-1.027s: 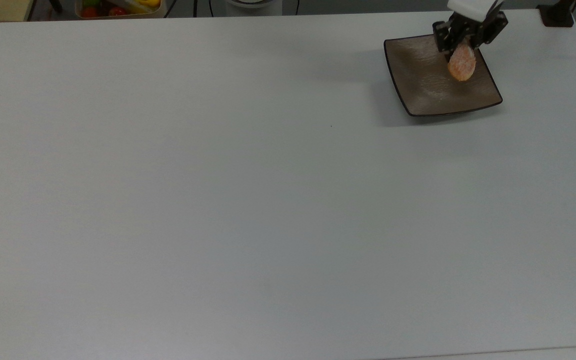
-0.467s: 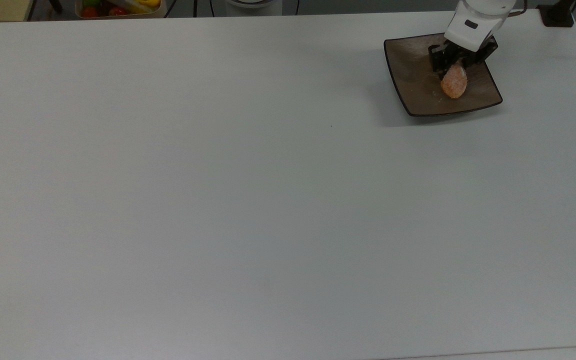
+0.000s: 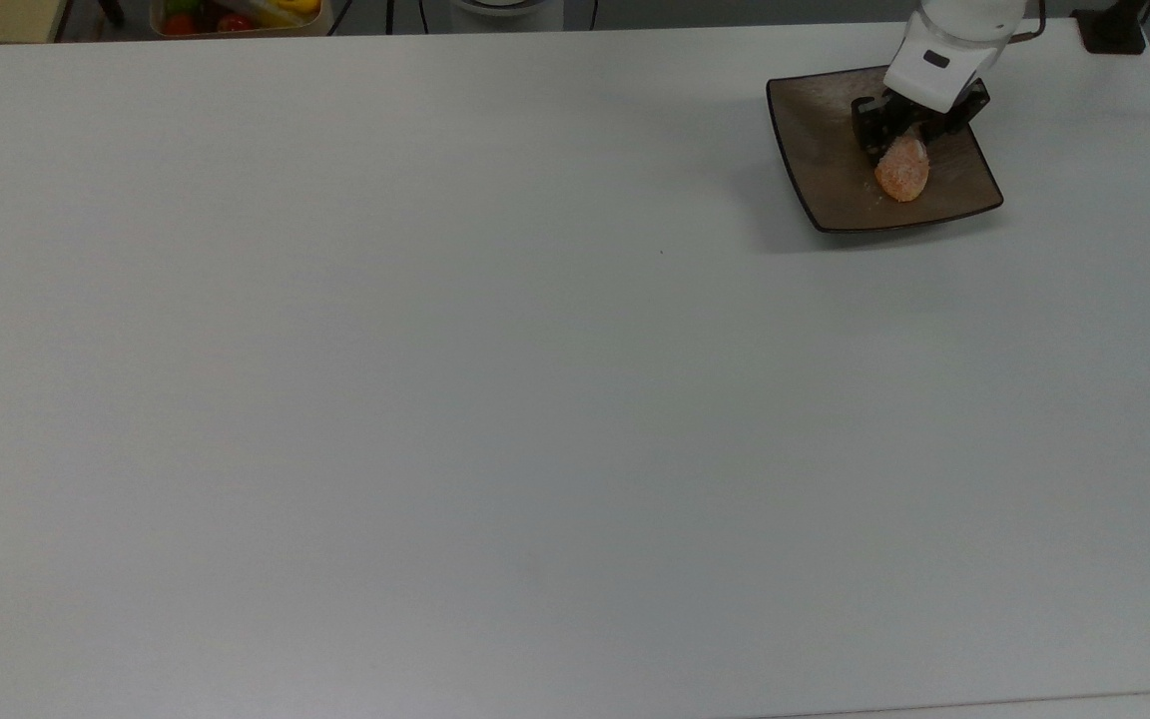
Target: Bread is placed on a ceramic plate
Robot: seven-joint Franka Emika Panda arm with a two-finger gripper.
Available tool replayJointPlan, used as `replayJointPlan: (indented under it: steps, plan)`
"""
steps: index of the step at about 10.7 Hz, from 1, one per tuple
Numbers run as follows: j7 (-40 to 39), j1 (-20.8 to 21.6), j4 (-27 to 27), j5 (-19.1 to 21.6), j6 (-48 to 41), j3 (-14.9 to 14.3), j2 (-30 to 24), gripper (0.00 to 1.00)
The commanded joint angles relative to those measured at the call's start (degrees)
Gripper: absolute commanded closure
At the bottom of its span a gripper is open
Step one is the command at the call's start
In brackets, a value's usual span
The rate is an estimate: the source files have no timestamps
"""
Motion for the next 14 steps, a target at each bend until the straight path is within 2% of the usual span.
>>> replayJointPlan:
  steps: [1, 2, 3, 8, 12, 14]
  plan:
    - [1.74, 0.75, -1.00, -1.39, 1.72, -0.35, 0.03, 0.18]
    - [1.74, 0.66, -1.09, -1.39, 1.72, -0.35, 0.03, 0.05]
    - [1.74, 0.66, -1.27, -1.39, 1.72, -0.35, 0.03, 0.00]
    - [1.65, 0.57, -1.09, -1.39, 1.02, -0.35, -1.62, 0.00]
    - [1.74, -1.79, -0.57, -1.22, -5.20, -0.44, -10.40, 0.00]
    - [1.65, -4.86, 0.13, -0.25, -9.86, -0.62, -16.90, 0.00]
